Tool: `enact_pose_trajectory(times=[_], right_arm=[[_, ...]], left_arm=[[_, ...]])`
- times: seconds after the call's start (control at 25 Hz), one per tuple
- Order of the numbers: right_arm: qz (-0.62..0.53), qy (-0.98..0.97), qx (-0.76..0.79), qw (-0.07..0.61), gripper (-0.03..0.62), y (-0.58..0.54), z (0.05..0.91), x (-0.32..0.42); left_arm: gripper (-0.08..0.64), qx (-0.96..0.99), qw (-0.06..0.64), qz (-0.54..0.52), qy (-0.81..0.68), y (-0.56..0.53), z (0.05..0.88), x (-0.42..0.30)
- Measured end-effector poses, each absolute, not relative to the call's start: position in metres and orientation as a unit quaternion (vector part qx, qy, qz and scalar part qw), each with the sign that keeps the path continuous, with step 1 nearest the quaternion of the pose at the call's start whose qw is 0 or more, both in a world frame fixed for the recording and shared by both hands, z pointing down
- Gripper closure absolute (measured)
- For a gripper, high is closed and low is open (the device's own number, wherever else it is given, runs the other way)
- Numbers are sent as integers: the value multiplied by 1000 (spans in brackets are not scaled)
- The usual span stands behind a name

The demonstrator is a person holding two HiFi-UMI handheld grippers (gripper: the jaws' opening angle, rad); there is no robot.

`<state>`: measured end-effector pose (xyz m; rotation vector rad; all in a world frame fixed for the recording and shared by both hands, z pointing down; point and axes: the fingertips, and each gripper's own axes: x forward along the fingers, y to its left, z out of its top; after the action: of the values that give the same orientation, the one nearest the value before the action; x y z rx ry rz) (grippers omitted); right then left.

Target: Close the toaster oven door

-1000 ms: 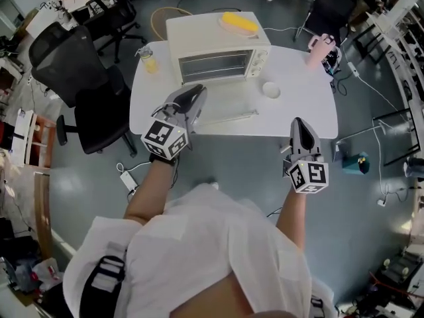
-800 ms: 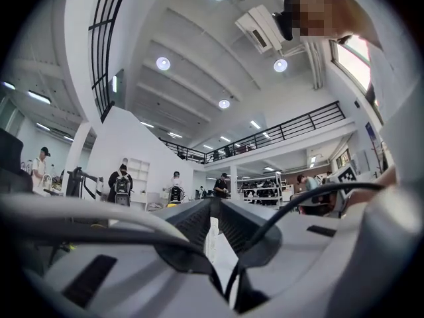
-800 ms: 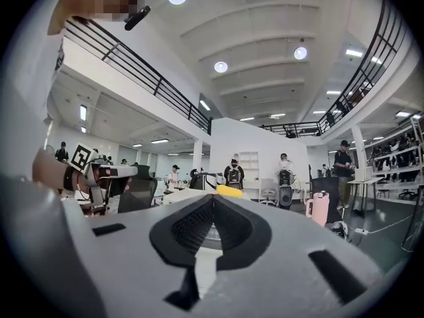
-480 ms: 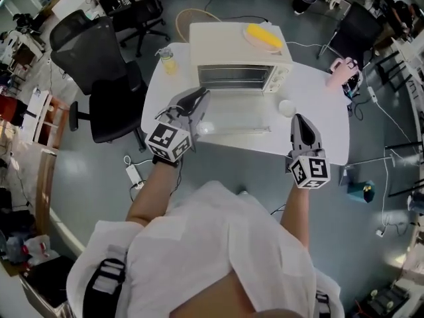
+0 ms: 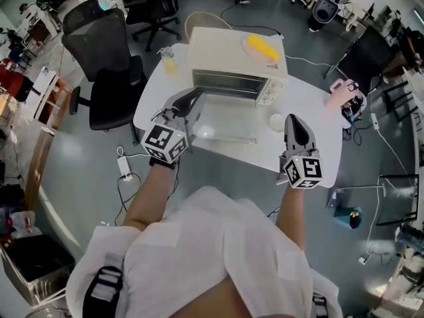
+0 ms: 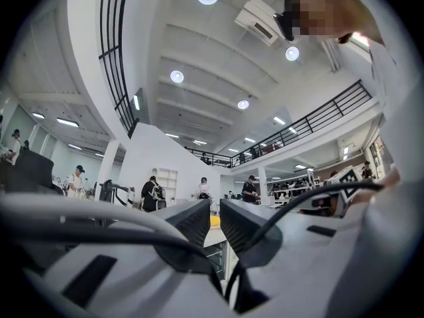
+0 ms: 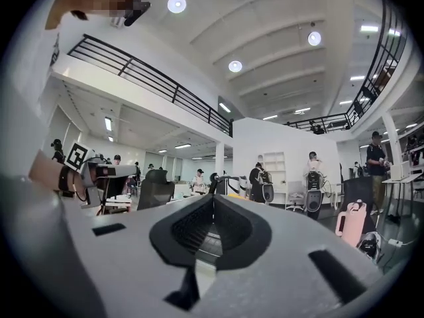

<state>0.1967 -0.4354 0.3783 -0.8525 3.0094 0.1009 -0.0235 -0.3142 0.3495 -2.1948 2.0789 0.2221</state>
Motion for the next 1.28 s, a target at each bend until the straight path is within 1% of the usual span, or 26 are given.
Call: enact_pose_trajectory(times=[0.2,0.52,0.8,1.28], right_arm=[[36,968,-250,7,588,-453,378,208],[22,976,-218,6,588,-462,390,219],[21,981,-195,6,586,-465,390,226],[33,984,-174,8,588,-455,394,213]], left_arm=[[518,-707,63,75,701,-325,348,-4],[518,-688,56,74,720,-323,358,18],[518,-669,57,74,737,-315,357,27],[518,-657,56,69,749,-305,361,27]])
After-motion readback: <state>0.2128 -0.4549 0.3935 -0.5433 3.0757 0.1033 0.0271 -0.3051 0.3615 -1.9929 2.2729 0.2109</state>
